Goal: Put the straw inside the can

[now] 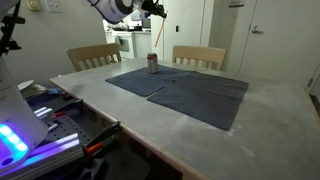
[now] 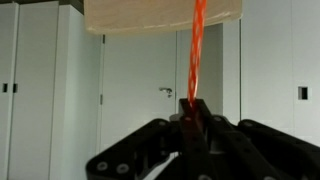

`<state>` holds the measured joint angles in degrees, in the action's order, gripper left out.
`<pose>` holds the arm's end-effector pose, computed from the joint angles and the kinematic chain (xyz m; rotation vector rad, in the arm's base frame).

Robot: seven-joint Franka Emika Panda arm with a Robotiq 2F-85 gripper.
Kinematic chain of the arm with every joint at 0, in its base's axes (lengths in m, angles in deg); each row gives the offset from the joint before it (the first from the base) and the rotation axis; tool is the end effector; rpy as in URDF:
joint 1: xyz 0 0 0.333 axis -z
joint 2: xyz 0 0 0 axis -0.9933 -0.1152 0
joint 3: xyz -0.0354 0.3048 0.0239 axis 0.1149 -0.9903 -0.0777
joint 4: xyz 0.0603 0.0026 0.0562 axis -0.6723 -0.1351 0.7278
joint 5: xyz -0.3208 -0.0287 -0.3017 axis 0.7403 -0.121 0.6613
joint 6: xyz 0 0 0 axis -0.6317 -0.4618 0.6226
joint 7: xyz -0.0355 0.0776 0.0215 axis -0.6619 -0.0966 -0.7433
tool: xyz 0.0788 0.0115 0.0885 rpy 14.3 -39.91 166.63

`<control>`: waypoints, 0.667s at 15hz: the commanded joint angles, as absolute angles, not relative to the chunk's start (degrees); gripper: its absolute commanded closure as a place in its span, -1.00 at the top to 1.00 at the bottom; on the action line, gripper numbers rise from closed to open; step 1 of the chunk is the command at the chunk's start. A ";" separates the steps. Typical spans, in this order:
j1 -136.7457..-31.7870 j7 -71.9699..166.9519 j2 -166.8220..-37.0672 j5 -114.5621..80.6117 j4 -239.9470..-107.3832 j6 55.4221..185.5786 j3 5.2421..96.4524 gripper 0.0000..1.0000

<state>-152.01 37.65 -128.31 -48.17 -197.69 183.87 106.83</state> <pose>0.6677 0.1275 0.3312 2.4804 -0.2067 1.6560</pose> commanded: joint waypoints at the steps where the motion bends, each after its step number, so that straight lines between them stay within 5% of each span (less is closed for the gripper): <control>1: -150.58 38.57 -129.95 -50.29 -196.90 183.87 105.55 -0.96; 10: -149.36 38.18 -130.73 -51.07 -196.89 183.82 103.47 -0.96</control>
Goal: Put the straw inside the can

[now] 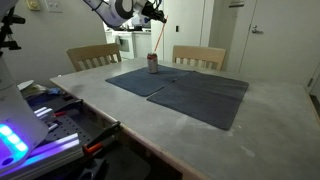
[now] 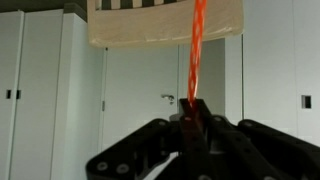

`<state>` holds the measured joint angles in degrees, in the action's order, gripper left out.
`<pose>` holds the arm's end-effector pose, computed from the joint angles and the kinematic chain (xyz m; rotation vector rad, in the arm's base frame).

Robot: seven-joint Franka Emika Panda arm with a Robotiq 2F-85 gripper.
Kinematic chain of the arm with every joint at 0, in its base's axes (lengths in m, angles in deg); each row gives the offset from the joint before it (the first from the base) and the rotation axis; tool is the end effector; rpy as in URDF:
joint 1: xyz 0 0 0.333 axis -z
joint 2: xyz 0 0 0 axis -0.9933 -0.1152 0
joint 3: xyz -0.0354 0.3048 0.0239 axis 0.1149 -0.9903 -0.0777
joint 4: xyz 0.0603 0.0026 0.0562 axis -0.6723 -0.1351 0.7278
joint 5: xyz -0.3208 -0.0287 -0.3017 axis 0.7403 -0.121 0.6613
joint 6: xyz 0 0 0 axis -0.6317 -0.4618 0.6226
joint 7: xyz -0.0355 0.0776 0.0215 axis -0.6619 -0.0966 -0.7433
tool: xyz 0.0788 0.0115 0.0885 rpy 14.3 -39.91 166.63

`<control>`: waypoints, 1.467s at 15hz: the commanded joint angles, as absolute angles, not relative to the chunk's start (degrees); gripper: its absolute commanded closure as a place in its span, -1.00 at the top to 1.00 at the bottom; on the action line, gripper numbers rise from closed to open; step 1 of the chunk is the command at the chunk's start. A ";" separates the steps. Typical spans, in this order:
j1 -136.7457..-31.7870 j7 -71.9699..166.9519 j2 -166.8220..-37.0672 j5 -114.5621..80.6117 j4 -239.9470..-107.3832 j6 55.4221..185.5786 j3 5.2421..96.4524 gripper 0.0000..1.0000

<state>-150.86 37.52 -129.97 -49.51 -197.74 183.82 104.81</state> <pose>0.6661 0.1278 0.3070 2.4970 -0.2177 1.6159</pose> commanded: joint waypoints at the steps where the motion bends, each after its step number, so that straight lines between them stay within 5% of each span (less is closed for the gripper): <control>1: -149.22 38.20 -130.69 -51.11 -196.92 183.82 103.30 -0.96; 22: -146.84 38.02 -130.61 -51.28 -197.37 183.74 100.36 -0.96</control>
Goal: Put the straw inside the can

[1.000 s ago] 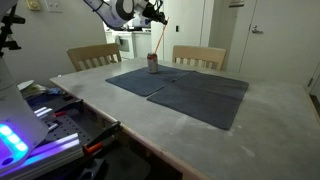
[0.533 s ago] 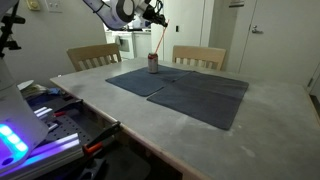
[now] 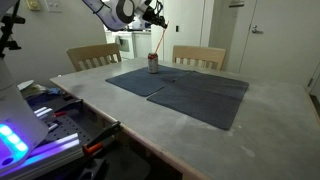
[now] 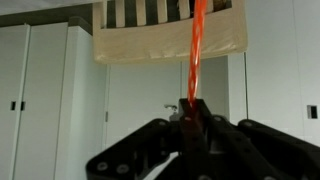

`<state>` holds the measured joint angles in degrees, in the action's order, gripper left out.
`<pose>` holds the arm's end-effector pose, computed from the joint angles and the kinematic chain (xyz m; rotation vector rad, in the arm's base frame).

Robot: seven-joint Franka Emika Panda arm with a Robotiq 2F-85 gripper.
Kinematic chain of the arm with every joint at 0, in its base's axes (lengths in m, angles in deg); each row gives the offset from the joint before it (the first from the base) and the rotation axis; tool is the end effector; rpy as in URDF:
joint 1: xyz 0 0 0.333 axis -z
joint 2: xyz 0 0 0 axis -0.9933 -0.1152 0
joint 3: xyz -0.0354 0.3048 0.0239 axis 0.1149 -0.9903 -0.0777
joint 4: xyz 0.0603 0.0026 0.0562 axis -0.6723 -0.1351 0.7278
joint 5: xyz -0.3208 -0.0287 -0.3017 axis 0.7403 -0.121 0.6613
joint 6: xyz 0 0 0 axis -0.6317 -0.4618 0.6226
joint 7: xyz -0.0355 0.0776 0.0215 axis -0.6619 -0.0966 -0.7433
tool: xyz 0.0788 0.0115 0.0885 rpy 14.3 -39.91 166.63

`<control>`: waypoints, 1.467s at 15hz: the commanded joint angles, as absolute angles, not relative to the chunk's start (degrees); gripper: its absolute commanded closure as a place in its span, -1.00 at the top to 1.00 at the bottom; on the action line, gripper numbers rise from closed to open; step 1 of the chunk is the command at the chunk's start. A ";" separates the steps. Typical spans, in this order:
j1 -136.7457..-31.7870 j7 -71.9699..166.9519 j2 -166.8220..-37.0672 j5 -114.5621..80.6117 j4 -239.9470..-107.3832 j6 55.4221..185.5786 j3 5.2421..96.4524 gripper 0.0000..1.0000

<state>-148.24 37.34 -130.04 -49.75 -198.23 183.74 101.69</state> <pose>0.6637 0.1203 0.2821 2.5324 -0.2477 1.5611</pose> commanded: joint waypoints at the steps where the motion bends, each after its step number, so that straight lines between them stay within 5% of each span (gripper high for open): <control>1: -146.63 37.93 -130.62 -51.25 -197.30 183.74 100.04 -0.96; 22: -146.36 38.28 -132.89 -54.83 -197.12 181.29 99.18 -0.96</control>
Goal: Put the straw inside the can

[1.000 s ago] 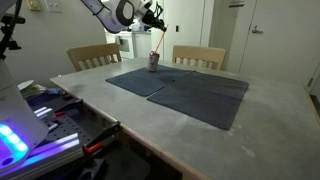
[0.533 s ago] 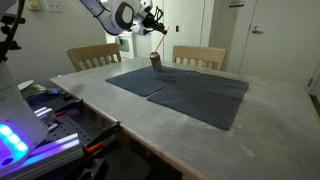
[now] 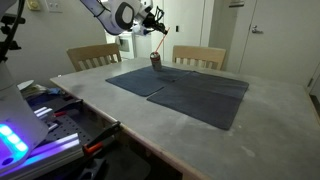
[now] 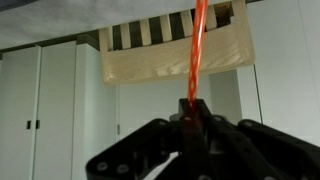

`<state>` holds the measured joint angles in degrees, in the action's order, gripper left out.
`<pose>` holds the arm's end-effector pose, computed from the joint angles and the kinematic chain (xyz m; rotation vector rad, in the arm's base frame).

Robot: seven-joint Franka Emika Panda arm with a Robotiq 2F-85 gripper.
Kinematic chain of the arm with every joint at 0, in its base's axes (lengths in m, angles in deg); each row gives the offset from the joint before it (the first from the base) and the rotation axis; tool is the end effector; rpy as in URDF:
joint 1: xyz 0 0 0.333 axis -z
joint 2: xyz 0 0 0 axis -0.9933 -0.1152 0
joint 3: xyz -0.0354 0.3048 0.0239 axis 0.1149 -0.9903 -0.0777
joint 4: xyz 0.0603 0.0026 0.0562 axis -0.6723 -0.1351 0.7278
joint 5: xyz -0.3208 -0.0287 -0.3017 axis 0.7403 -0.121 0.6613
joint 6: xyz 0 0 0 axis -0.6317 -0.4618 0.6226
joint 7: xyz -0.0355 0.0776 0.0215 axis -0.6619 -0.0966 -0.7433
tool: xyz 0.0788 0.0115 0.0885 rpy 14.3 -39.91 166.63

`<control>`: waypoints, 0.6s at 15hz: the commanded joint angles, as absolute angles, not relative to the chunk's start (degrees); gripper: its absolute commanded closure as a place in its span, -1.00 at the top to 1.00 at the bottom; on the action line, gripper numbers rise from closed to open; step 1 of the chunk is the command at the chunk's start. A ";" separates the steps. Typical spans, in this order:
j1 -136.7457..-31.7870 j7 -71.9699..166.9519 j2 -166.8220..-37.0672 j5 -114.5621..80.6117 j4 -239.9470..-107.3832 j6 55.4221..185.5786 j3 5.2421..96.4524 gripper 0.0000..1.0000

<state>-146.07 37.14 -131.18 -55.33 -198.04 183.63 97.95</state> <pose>0.6588 0.1157 0.2529 2.5693 -0.3797 1.5265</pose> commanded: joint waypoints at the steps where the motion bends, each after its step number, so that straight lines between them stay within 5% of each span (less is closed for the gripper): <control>1: -146.39 38.66 -132.99 -54.62 -196.88 180.79 99.42 -0.96; 9: -146.34 40.17 -134.98 -54.38 -192.47 179.84 100.31 -0.96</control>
<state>-146.19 39.46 -132.46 -54.94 -195.50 181.65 98.98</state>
